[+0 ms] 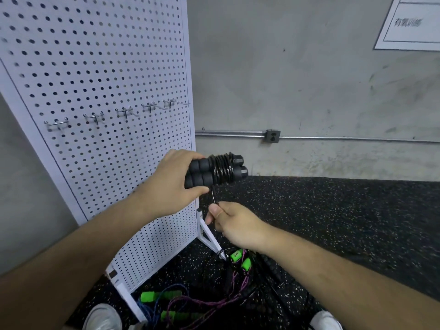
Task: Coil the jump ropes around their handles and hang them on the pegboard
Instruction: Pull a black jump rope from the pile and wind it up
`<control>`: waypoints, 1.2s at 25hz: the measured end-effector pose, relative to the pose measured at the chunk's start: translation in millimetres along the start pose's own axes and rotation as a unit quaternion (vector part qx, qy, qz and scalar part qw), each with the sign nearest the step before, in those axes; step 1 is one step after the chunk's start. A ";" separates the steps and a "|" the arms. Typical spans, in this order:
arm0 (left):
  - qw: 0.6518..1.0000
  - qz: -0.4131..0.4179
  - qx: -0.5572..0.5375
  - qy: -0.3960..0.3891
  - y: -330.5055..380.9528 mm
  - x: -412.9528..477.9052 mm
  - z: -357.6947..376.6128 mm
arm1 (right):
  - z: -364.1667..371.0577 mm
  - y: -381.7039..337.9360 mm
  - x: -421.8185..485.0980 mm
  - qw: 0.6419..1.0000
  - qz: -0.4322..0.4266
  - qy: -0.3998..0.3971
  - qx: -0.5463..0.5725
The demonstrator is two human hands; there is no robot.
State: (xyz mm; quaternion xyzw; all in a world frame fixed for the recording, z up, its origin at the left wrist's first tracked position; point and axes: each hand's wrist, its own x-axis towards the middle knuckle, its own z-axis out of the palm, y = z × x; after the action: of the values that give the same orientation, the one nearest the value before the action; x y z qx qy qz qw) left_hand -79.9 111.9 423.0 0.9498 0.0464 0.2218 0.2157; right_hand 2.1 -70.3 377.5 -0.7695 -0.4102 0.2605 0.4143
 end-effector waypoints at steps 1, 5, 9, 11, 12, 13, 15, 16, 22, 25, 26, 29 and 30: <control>1.000 -0.007 0.017 0.009 -7.4 2.7 -0.4 | 4.8 -3.5 -0.4 1.000 0.001 0.001 -0.011; 0.996 -0.008 0.084 0.028 -11.6 1.6 -0.6 | 5.1 -18.3 -8.7 0.995 -0.019 0.015 -0.101; 0.995 -0.022 0.090 0.033 -21.7 4.7 -0.4 | -16.1 -36.4 -20.3 0.973 -0.046 0.049 -0.219; 0.993 -0.035 0.110 0.025 -31.2 5.1 0.7 | -29.7 -46.6 -30.2 0.964 -0.072 0.071 -0.245; 0.992 -0.038 0.119 0.015 -33.3 4.1 1.5 | -35.7 -50.5 -34.9 0.959 -0.086 0.076 -0.257; 0.992 -0.038 0.121 0.005 -33.8 2.6 3.3 | -41.0 -53.8 -38.7 0.952 -0.102 0.087 -0.274; 0.993 -0.020 0.110 -0.022 -30.9 0.5 8.0 | -48.9 -55.3 -40.4 0.933 -0.125 0.106 -0.319; 0.993 -0.004 0.107 -0.040 -27.8 -0.2 10.7 | -52.4 -53.8 -38.8 0.925 -0.135 0.122 -0.333; 0.987 0.085 0.080 -0.111 3.6 -15.2 27.9 | -81.2 -30.6 -18.1 0.899 -0.165 0.188 -0.359; 0.986 0.114 0.037 -0.115 26.7 -26.0 23.8 | -102.3 -12.8 -6.7 0.921 -0.144 0.198 -0.303; 0.986 0.123 0.023 -0.107 35.8 -29.1 20.6 | -106.5 -9.9 -5.1 0.930 -0.134 0.198 -0.279; 0.992 0.094 -0.058 -0.056 54.0 -34.8 11.6 | -107.2 1.8 -1.9 0.972 -0.094 0.155 -0.152; 0.993 0.068 -0.092 -0.041 56.2 -35.3 8.9 | -100.6 2.6 1.0 0.976 -0.086 0.127 -0.153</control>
State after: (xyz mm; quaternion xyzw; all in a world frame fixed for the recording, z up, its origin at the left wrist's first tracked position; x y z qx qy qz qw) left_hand -108.2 51.2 425.8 0.9351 -0.0480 0.1999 0.2886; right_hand 78.3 -112.9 427.6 -0.8123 -0.4538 0.0583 0.3616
